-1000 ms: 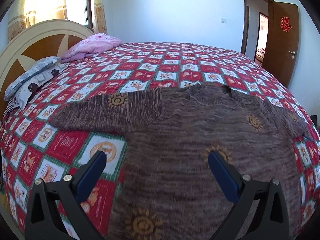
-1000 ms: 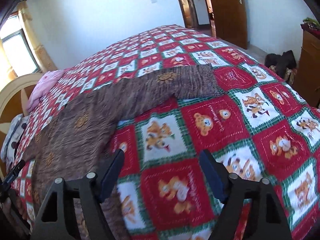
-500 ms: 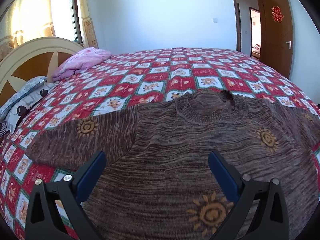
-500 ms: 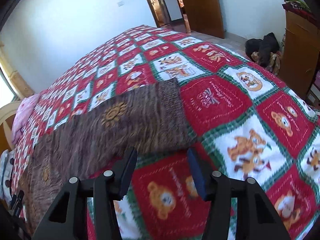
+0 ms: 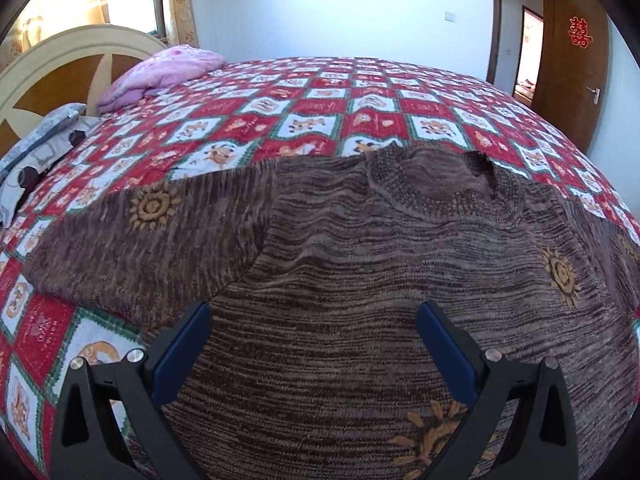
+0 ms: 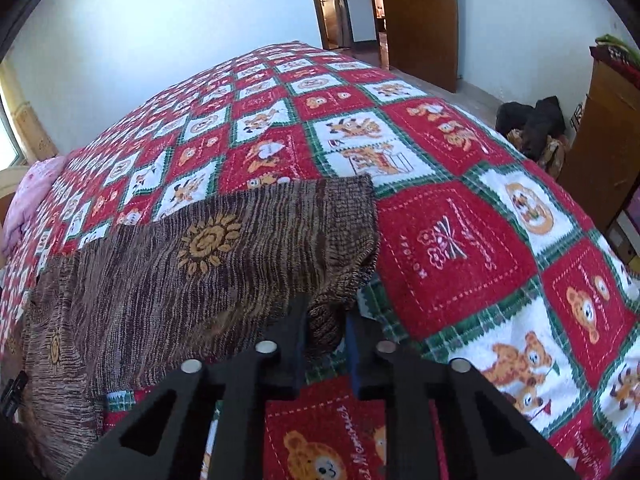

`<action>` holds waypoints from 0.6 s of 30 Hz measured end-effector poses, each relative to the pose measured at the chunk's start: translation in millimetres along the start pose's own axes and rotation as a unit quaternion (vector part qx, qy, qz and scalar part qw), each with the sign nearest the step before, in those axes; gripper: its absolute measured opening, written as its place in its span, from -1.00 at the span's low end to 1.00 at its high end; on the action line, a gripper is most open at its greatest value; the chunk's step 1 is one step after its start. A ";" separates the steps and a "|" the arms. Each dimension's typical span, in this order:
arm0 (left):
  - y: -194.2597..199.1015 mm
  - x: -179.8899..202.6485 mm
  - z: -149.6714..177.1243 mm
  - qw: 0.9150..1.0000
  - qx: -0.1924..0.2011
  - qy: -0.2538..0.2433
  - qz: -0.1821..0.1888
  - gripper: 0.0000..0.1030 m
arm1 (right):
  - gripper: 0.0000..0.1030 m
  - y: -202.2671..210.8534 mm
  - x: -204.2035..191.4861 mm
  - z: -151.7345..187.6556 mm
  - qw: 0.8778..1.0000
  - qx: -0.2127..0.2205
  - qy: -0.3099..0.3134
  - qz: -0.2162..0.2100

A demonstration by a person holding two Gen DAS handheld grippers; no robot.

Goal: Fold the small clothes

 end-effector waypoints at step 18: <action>-5.7 -6.1 3.3 0.998 -0.009 0.036 0.057 1.00 | -0.76 143.1 -226.6 -9.9 0.950 0.185 0.234 -0.091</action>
Point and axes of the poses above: each gripper's, at about its wrist camera, not at the fingertips, and y roughly against the way its jaws point, x to its right, z to its underside, the point moved 6 cm from there along -y, roughly the way its jaws point, and after that the axes turned 10 degrees about z, right-handed, at the moved point
